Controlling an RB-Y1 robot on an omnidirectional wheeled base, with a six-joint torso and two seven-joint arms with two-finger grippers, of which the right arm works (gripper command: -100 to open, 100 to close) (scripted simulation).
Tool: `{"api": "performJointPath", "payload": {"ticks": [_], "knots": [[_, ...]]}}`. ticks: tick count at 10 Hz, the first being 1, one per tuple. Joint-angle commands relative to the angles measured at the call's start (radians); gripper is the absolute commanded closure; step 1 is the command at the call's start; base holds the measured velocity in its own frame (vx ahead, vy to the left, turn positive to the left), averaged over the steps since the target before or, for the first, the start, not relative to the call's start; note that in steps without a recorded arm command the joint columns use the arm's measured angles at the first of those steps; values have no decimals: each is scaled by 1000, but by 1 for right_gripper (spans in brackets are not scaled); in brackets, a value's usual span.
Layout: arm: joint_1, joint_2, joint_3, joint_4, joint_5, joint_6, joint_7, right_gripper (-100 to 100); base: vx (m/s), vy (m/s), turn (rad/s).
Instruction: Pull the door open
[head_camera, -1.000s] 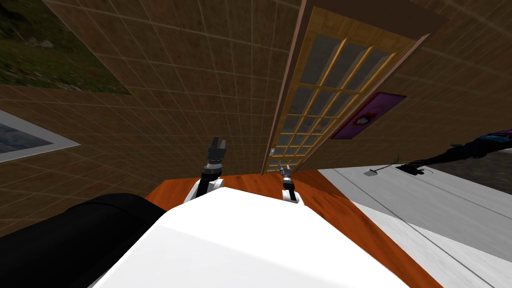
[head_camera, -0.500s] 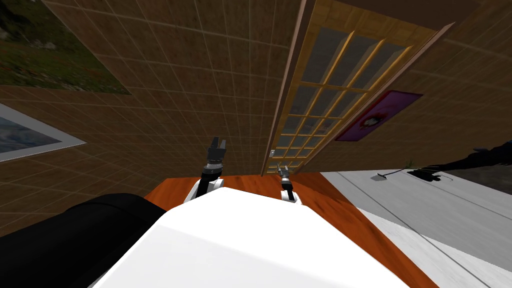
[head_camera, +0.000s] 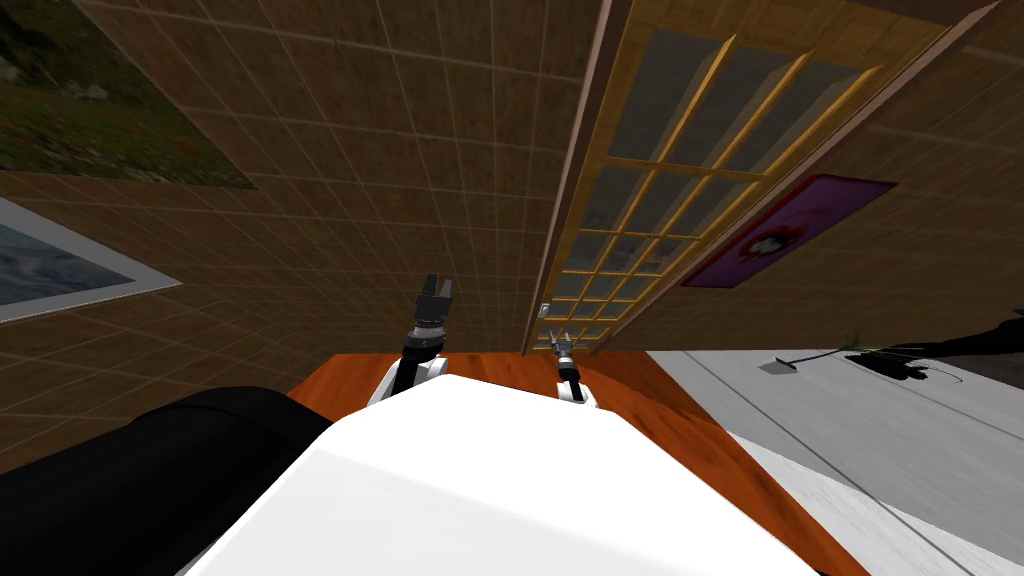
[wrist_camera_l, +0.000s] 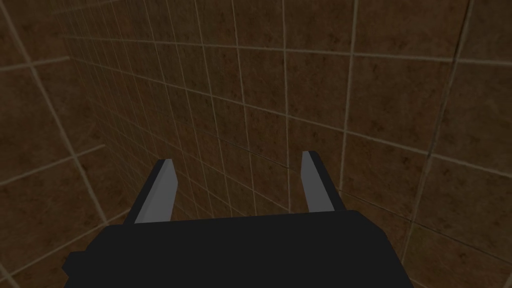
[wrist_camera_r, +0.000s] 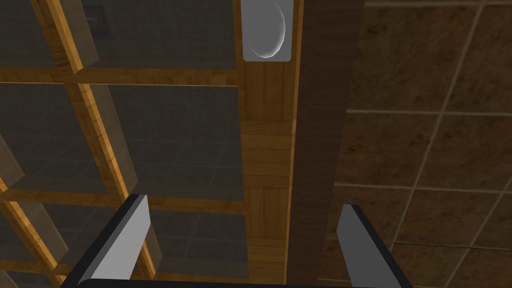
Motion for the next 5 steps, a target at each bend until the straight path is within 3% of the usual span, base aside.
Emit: {"api": "performJointPath", "payload": {"ticks": [1, 5], "knots": [[-20, 8, -5, 48, 8, -12, 32, -100, 74, -70, 52], [-62, 32, -14, 158, 33, -39, 108, -100, 87, -86, 66]]}}
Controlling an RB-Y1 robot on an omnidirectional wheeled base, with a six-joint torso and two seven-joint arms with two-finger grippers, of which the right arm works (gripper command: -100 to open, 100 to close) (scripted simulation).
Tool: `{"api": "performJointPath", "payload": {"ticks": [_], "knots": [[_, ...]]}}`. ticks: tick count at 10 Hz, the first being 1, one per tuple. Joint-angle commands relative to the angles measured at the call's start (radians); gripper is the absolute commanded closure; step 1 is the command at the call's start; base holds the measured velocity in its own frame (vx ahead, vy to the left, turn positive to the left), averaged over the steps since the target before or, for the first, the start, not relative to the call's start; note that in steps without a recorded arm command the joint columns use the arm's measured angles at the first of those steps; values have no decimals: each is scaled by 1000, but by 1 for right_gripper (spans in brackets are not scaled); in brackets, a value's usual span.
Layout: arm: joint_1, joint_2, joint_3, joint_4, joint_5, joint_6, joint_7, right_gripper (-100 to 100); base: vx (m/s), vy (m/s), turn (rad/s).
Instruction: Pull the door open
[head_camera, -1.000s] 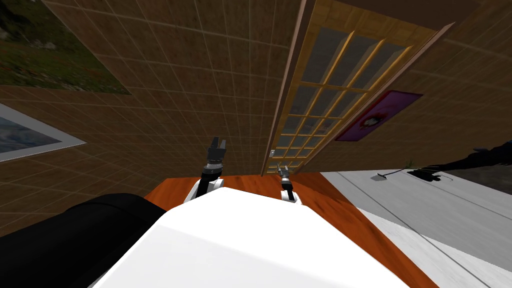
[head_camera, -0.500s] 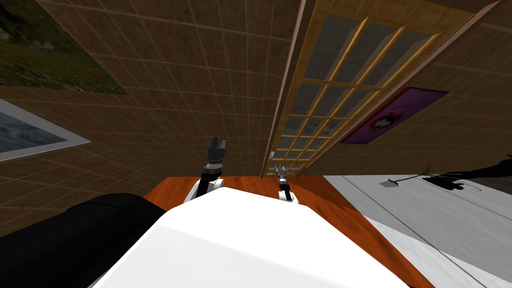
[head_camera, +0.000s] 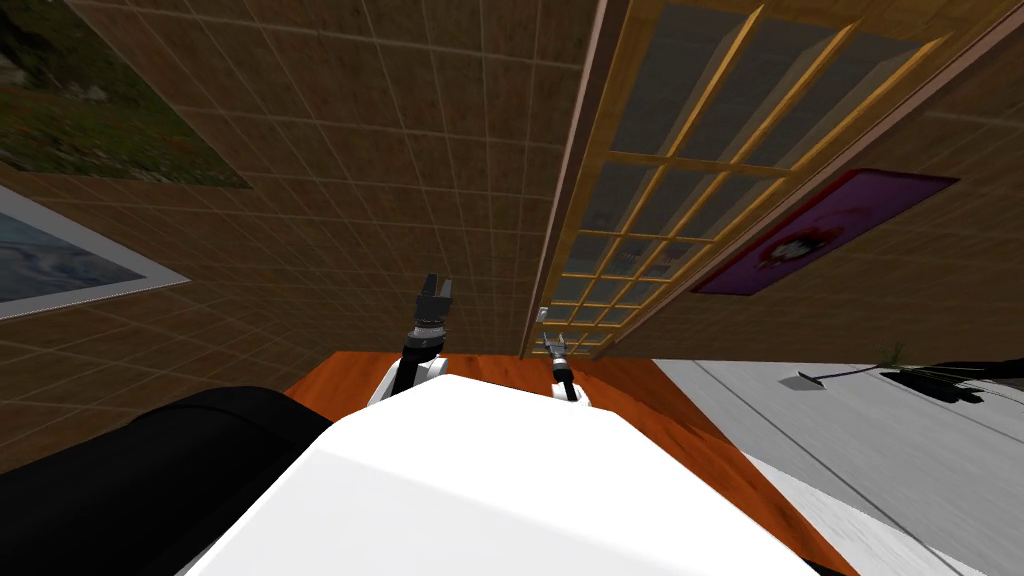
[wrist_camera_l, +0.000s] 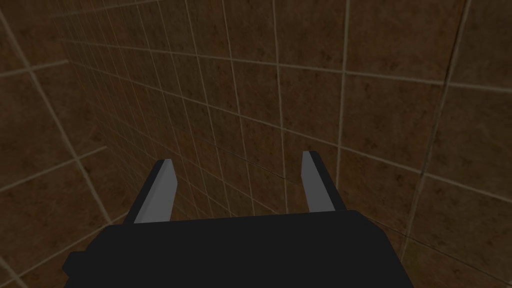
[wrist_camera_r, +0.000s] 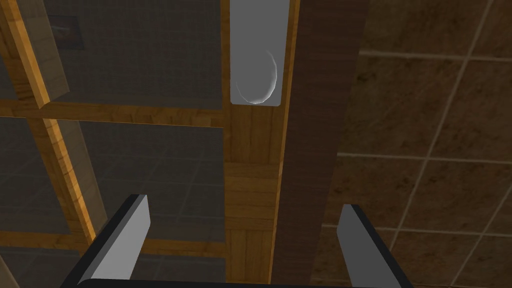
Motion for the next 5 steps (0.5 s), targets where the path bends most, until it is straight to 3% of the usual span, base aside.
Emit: {"api": "performJointPath", "payload": {"ticks": [1, 4, 5], "knots": [[-13, 8, -3, 30, 6, -8, 22, -100, 69, -63, 25], [-23, 15, -6, 57, 12, -15, 41, -100, 27, -26, 19], [-34, 23, -8, 86, 18, -22, 61, -100, 59, -56, 55]]}}
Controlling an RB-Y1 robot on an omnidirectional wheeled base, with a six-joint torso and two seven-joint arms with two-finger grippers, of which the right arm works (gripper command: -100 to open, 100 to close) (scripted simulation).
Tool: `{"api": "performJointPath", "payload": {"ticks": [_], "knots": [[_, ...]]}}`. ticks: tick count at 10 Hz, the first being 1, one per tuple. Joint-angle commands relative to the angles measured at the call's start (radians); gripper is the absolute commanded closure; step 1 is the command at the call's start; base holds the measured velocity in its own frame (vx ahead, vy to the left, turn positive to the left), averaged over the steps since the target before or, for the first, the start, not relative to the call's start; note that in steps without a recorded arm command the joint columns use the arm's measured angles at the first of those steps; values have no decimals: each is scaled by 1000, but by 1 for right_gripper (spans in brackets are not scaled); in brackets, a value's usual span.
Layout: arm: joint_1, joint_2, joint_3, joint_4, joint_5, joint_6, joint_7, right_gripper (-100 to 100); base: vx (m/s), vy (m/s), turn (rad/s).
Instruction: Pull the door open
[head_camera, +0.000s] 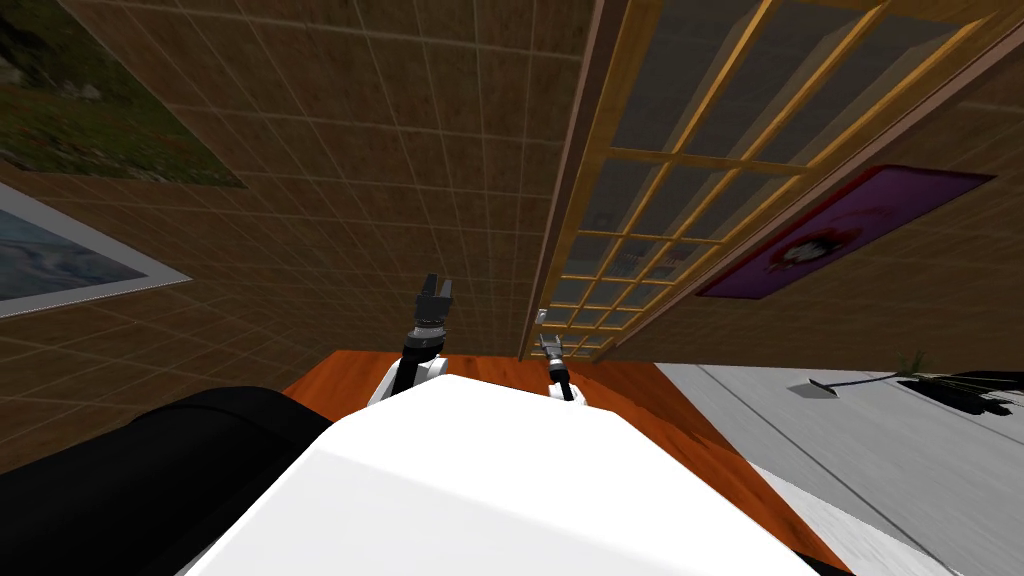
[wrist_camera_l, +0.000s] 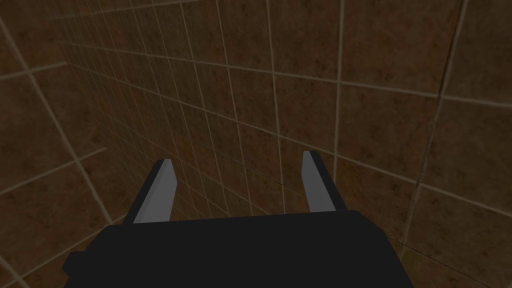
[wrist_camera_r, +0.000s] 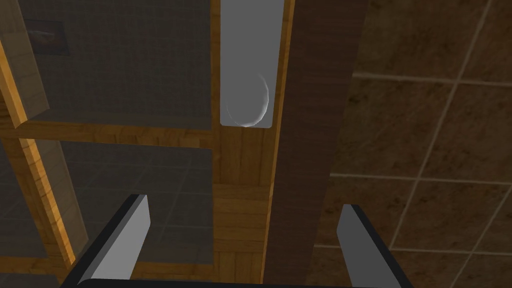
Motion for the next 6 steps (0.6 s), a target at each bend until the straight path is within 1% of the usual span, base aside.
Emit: {"api": "performJointPath", "payload": {"ticks": [1, 2, 3, 4, 5, 6], "knots": [[0, 0, 0, 0, 0, 0, 0, -100, 30, -28, 18], [7, -33, -18, 12, -13, -13, -8, -100, -38, 68, 223], [7, -33, -18, 12, -13, -13, -8, -100, -63, 93, 107], [15, -60, -35, 19, -26, -23, -20, -100, -38, 138, 205], [15, -60, -35, 19, -26, -23, -20, -100, -12, 114, 86], [15, -60, -35, 24, -26, -23, -20, -100, 4, 52, -20]]}}
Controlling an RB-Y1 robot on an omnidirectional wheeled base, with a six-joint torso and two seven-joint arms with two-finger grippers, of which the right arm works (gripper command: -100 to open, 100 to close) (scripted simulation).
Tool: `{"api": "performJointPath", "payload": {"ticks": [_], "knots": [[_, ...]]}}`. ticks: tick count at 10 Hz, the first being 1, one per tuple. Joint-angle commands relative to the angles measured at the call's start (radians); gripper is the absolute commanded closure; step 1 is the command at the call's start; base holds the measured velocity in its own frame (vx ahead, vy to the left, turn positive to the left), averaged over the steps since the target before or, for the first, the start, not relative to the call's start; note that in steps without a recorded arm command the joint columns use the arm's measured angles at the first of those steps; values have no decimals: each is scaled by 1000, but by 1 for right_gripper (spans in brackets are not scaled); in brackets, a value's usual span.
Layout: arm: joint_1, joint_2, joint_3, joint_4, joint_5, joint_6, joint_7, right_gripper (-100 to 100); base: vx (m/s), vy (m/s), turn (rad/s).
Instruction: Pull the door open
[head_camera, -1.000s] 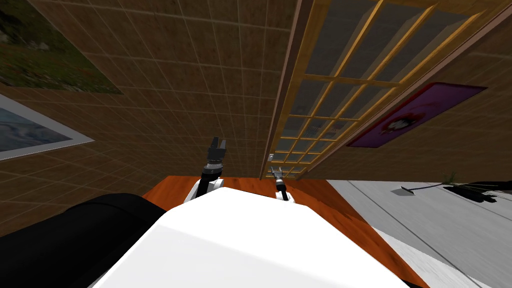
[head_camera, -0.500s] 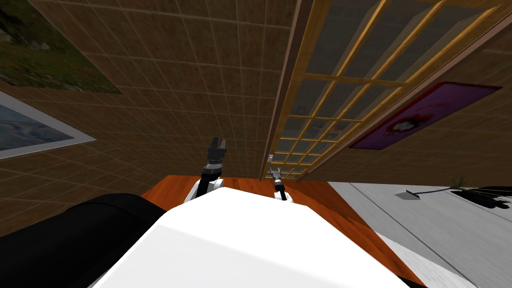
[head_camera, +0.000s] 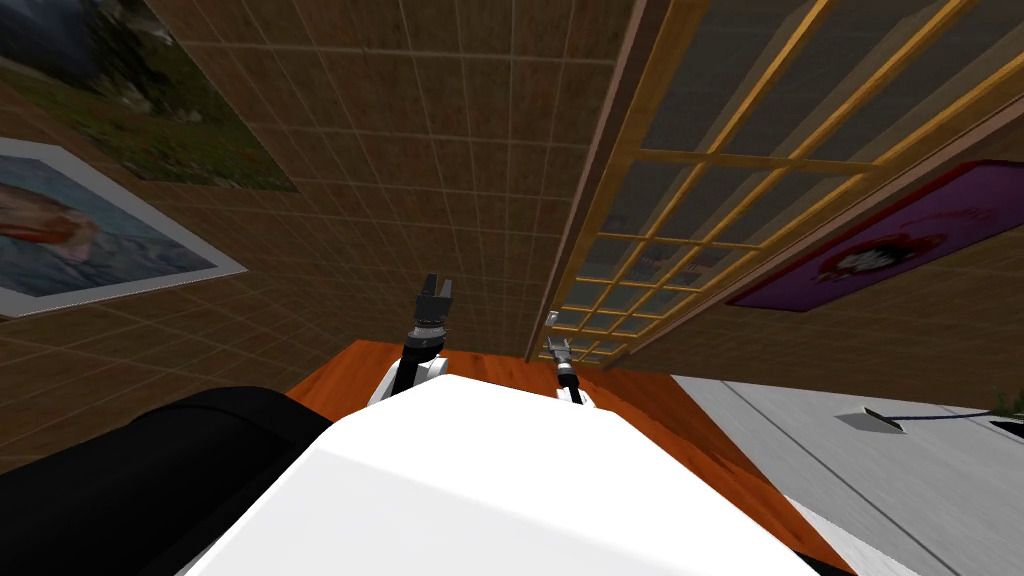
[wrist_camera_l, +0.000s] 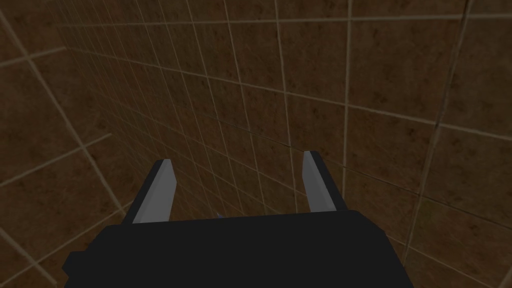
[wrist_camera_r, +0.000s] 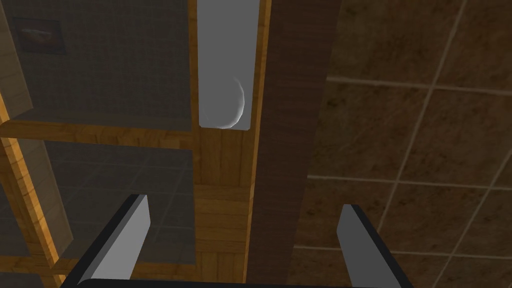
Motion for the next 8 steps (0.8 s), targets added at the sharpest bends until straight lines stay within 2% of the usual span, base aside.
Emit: {"api": "performJointPath", "payload": {"ticks": [1, 2, 3, 4, 5, 6, 7, 8], "knots": [[16, 2, 4, -32, 3, 15, -8, -100, 13, 12, -16], [26, -28, -16, -24, -12, 4, -22, -100, 46, 56, 265], [27, -28, -16, -85, -12, 4, -22, -100, 46, 60, 128], [29, -28, -16, -122, -12, 15, -22, -100, 24, 30, -23], [26, -28, -16, -107, -12, 4, -22, -100, 10, 9, -14], [26, -28, -16, -78, -12, 4, -22, -100, 0, 0, 0], [26, -28, -16, -31, -12, 4, -22, -100, 0, 0, 0], [26, -28, -16, -24, -12, 4, -22, -100, 0, 0, 0]]}}
